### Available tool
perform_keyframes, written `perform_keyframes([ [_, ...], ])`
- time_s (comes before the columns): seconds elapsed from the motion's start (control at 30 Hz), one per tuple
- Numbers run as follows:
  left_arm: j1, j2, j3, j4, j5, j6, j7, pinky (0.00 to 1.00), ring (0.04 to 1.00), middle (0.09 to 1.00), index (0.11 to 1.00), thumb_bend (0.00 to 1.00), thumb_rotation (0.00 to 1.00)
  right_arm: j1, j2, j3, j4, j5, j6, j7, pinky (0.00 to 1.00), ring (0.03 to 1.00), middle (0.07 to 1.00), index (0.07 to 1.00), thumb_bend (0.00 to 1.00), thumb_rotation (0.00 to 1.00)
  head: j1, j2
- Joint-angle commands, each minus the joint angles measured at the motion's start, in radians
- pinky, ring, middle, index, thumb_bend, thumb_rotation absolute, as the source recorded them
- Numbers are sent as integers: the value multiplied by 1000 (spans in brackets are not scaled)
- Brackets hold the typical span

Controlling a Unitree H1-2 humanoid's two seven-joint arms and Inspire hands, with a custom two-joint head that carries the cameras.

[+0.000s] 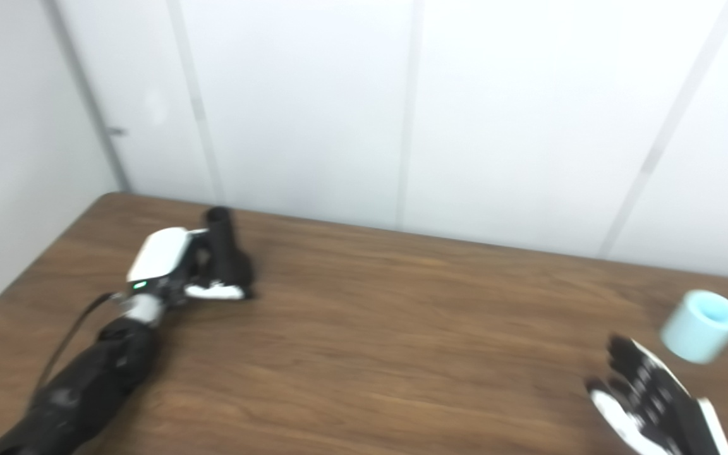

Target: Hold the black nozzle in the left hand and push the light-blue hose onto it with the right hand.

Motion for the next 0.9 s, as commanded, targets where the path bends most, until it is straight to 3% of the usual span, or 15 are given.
perform_keyframes([
  [0.0,23,-11,-15,25,-2,-39,-4,138,186,473,487,526,0,-28,-5,-20,-52,-11,-19,-20,870,866,841,794,130,0,-8,-1],
  [0.07,28,-20,-20,11,6,-37,-6,139,190,473,487,526,0,-22,-2,-31,-63,-3,-19,-27,884,880,853,808,130,0,-17,-1],
  [0.17,21,-40,-37,45,15,-92,22,144,197,474,486,526,0,-13,1,-51,-80,-4,-11,-38,847,874,853,806,143,0,-29,0],
  [0.23,26,-58,-42,36,5,-111,4,157,214,444,505,522,0,-7,0,-69,-91,-9,-7,-49,831,868,847,800,152,0,-34,0],
  [0.37,45,-87,-49,-11,-4,-108,-48,148,204,472,487,525,0,-4,-7,-101,-93,9,-15,-53,811,856,832,783,175,0,-39,-5],
  [0.57,55,-123,-89,-20,35,-154,-40,100,142,471,485,526,0,-20,-18,-145,-103,22,-21,-64,781,829,806,755,178,0,-42,-7],
  [0.6,56,-129,-96,-18,46,-165,-28,86,126,341,485,523,20,-24,-21,-151,-107,25,-24,-63,776,825,804,753,173,0,-45,-10],
  [0.63,58,-134,-102,-16,56,-176,-18,80,120,280,485,522,30,-26,-24,-154,-111,25,-27,-62,773,823,804,752,173,0,-45,-10],
  [0.73,65,-150,-126,-11,66,-195,-8,97,147,309,486,519,40,-40,-31,-162,-126,13,-24,-70,760,818,803,748,186,0,-58,-12],
  [0.8,77,-163,-144,-17,69,-198,5,109,161,439,486,524,8,-50,-37,-162,-134,-12,-27,-83,741,809,796,743,183,0,-58,-12],
  [0.87,88,-177,-160,-25,70,-198,9,111,163,463,485,525,2,-60,-39,-163,-137,-35,-35,-97,733,804,790,736,176,0,-58,-12],
])
